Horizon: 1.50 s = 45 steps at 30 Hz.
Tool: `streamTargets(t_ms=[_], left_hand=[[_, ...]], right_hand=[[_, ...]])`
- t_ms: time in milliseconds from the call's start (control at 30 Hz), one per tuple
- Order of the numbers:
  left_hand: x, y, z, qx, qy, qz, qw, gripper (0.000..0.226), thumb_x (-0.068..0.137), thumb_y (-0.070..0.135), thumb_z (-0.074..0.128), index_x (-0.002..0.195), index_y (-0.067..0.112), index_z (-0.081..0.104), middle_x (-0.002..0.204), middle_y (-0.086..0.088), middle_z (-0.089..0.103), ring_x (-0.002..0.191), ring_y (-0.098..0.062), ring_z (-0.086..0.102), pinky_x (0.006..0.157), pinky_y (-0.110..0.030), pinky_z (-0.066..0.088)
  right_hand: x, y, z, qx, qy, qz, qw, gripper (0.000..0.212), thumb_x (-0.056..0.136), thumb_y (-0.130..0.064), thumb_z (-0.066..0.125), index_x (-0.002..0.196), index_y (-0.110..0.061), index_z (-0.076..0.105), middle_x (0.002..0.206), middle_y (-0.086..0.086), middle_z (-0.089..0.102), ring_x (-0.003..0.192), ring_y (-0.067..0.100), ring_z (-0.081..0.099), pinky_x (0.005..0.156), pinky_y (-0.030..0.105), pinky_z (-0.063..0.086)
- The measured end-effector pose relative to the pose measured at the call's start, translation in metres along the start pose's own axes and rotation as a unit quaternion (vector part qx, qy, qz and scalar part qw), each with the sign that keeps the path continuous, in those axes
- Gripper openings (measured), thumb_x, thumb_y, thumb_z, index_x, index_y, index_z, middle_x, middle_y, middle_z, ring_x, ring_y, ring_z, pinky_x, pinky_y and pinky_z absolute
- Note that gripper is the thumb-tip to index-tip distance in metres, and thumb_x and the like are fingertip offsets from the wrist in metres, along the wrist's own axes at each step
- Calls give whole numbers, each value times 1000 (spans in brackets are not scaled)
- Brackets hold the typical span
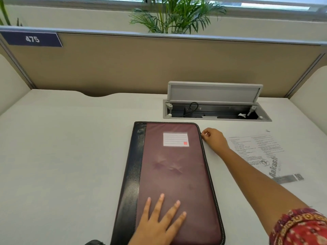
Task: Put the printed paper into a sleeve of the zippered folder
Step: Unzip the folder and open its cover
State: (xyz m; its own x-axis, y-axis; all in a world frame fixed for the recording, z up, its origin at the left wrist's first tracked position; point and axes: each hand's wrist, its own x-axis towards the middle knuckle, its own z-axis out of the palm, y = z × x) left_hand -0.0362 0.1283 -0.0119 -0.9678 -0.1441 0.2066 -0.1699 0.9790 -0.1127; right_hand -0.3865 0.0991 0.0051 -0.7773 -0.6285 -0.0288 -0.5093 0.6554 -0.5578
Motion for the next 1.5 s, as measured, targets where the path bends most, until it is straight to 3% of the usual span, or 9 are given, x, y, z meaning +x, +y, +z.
streamTargets(t_ms=[167, 300, 367, 433, 567, 667, 733, 1133, 1500], left_hand=[[-2, -6, 4, 45, -65, -6, 997, 52, 80, 47, 39, 130, 33, 42, 131, 3, 58, 121, -39, 51, 102, -59, 6], [-1, -9, 9, 12, -78, -28, 997, 49, 91, 48, 27, 136, 29, 37, 140, 3, 50, 141, -40, -3, 103, -57, 6], [-2, -10, 13, 3, -94, -31, 995, 66, 91, 61, 11, 146, 25, 18, 154, -1, 26, 141, -39, -10, 104, -55, 5], [-2, -8, 14, -2, -101, -20, 995, 90, 79, 78, 16, 147, 19, 4, 158, -4, 0, 141, -39, -2, 105, -56, 5], [1, -11, 6, -14, -134, -12, 991, 91, 67, 86, 28, 135, 26, 38, 138, 6, 52, 121, -32, 53, 106, -57, 29], [-3, -10, 4, -20, -133, -22, 991, 85, 72, 82, 25, 132, 25, 44, 137, 6, 53, 121, -31, 53, 105, -53, 5], [-5, -9, 2, -28, -124, -27, 991, 84, 72, 81, 28, 132, 26, 46, 138, 6, 52, 123, -31, 51, 105, -52, 3], [-3, -6, -5, -32, -107, -46, 993, 81, 69, 81, 33, 130, 30, 50, 136, 10, 53, 123, -28, 53, 94, -59, 43], [-4, -7, -4, -26, -92, -42, 995, 81, 69, 82, 31, 130, 31, 49, 137, 10, 52, 124, -26, 52, 92, -55, 46]], right_hand=[[-7, 2, -2, -56, 6, -40, 998, 17, 92, -20, 54, 99, -10, 66, 102, 13, 65, 90, 28, 59, 72, 31, 42], [-21, 12, -6, -89, 9, -69, 994, 17, 92, -24, 53, 99, -14, 65, 99, 10, 63, 87, 24, 58, 69, 28, 41], [-31, 17, -6, -94, 17, -78, 992, 16, 93, -26, 52, 98, -16, 64, 97, 7, 62, 82, 20, 54, 67, 27, 41], [-46, 21, -3, -105, 26, -96, 990, 16, 94, -24, 51, 98, -14, 63, 96, 8, 61, 82, 19, 52, 65, 28, 41], [-77, 27, 5, -126, 56, -117, 984, 15, 93, -17, 51, 98, -10, 63, 91, 11, 60, 85, 26, 53, 69, 36, 44], [-98, 31, 10, -106, 84, -116, 984, 15, 94, -15, 49, 97, -9, 63, 88, 10, 61, 82, 24, 49, 68, 35, 42], [-112, 33, 14, -64, 95, -110, 987, 16, 95, -12, 46, 97, -9, 62, 90, 8, 58, 83, 19, 42, 67, 29, 36], [-165, 51, 5, -32, 68, -146, 986, 12, 92, -11, 54, 98, -6, 63, 98, -1, 44, 89, 14, 44, 76, 21, 37], [-219, 60, 4, 29, 63, -113, 991, 8, 90, -6, 55, 92, -9, 62, 102, -5, 42, 88, 5, 47, 77, 6, 32]])
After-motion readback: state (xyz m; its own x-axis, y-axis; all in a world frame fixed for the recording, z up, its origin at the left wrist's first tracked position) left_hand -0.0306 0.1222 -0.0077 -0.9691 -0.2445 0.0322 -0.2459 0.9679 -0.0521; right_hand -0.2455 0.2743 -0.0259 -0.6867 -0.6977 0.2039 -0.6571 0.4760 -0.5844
